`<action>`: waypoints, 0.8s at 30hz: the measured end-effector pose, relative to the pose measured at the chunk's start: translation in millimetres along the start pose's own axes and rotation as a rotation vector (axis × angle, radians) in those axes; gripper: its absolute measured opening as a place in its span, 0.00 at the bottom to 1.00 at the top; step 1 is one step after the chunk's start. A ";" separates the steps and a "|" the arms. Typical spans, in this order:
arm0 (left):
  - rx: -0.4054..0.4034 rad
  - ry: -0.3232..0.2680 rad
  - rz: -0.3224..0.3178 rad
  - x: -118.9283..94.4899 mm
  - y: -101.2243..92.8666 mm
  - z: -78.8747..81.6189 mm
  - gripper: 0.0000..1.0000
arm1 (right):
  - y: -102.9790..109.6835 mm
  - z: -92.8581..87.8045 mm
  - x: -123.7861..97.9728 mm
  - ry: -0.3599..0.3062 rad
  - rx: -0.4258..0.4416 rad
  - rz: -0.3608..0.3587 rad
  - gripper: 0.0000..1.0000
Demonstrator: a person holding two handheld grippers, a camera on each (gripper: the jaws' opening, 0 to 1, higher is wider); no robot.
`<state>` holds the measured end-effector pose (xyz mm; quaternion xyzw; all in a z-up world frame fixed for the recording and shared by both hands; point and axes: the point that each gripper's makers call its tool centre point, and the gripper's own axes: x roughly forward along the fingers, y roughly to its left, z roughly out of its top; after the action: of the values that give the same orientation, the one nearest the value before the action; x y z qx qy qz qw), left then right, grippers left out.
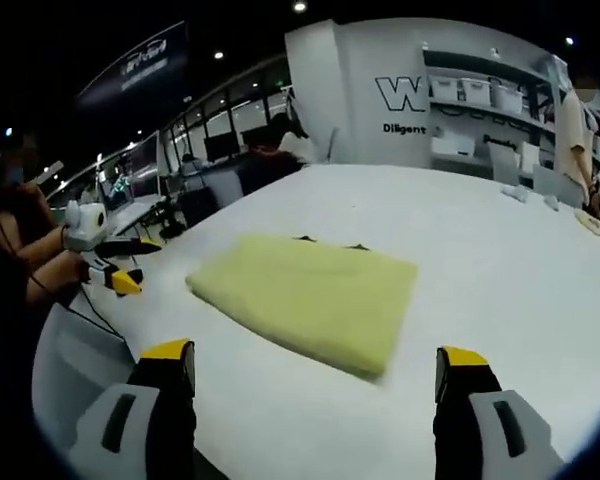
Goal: Fold the garment on the visible template until the final outline fits inside the template.
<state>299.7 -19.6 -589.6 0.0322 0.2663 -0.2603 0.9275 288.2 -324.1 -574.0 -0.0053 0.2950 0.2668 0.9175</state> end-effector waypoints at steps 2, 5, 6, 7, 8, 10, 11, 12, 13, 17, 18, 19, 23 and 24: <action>-0.012 0.000 0.000 -3.7 -3.2 -0.9 0.99 | 2.9 -6.8 -2.4 0.022 -0.004 0.001 0.99; 0.009 0.009 0.017 -11.0 -7.7 -3.5 0.99 | 9.3 -14.0 -8.0 0.033 -0.019 0.013 0.99; 0.022 0.012 0.021 -12.9 -8.4 -4.2 0.99 | 14.3 -17.2 -9.3 0.041 -0.018 0.027 0.99; 0.032 0.012 0.021 -14.9 -10.1 -4.6 0.99 | 17.0 -19.8 -10.4 0.049 -0.021 0.033 0.99; 0.037 0.008 0.020 -15.8 -10.4 -4.3 0.99 | 20.9 -22.4 -11.8 0.053 -0.032 0.036 0.99; 0.035 0.005 0.018 -16.9 -10.6 -4.4 0.99 | 24.3 -24.4 -13.4 0.050 -0.036 0.036 0.99; 0.033 0.008 0.019 -17.4 -10.7 -5.0 0.99 | 25.9 -24.6 -14.3 0.039 -0.025 0.033 0.99; 0.033 0.008 0.023 -19.1 -10.8 -5.2 0.99 | 27.4 -24.7 -14.8 0.033 -0.017 0.038 0.99; 0.034 0.006 0.025 -20.1 -10.9 -5.2 0.99 | 28.8 -25.7 -15.6 0.030 -0.004 0.039 0.99; 0.026 0.004 0.032 -24.0 -11.3 -5.3 0.99 | 32.1 -26.6 -18.6 0.020 -0.004 0.034 0.99; 0.029 -0.001 0.034 -24.9 -11.6 -4.8 0.99 | 33.1 -26.7 -19.3 0.017 -0.001 0.037 0.99; 0.030 0.000 0.036 -25.0 -11.4 -4.9 0.99 | 33.7 -26.2 -19.7 0.013 -0.002 0.041 0.99; 0.034 0.012 0.038 -26.4 -11.9 -6.7 0.99 | 35.8 -25.3 -22.6 0.003 -0.010 0.042 0.99; 0.034 0.012 0.039 -26.7 -12.2 -6.6 0.99 | 35.7 -25.3 -22.7 0.004 -0.008 0.042 0.99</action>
<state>271.1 -16.4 -580.7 0.0546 0.2666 -0.2465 0.9302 241.5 -308.7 -577.3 -0.0033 0.2959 0.2871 0.9111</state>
